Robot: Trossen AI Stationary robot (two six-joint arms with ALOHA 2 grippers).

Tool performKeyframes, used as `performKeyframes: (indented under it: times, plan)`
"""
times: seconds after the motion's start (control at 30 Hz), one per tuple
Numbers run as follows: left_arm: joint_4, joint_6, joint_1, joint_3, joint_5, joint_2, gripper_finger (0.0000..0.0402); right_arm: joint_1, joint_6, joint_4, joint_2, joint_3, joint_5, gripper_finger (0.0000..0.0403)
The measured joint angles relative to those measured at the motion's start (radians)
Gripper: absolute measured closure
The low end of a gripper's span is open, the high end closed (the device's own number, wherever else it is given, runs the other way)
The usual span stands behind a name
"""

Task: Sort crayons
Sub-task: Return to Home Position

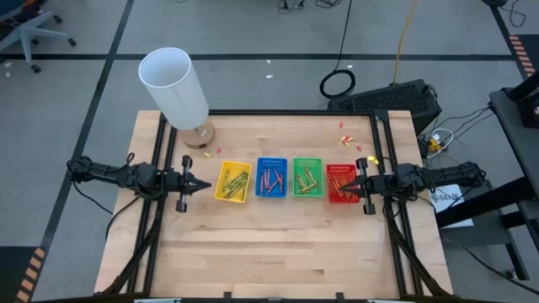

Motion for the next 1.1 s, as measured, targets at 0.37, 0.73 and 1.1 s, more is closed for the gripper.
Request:
performKeyframes:
  times: [0.37, 0.73, 1.1]
  plan:
    - [-0.003, -0.006, 0.000, 0.000, -0.002, 0.000, 0.0401, -0.086, 0.005, -0.001, 0.000, 0.000, -0.005, 0.0403]
    - [-0.005, -0.014, 0.000, 0.000, -0.005, 0.001, 0.0401, -0.112, 0.005, -0.015, 0.001, 0.000, -0.035, 0.0403]
    - [-0.014, 0.030, 0.073, 0.000, 0.031, 0.001, 0.0401, -0.112, 0.005, -0.009, 0.001, 0.000, -0.032, 0.0403]
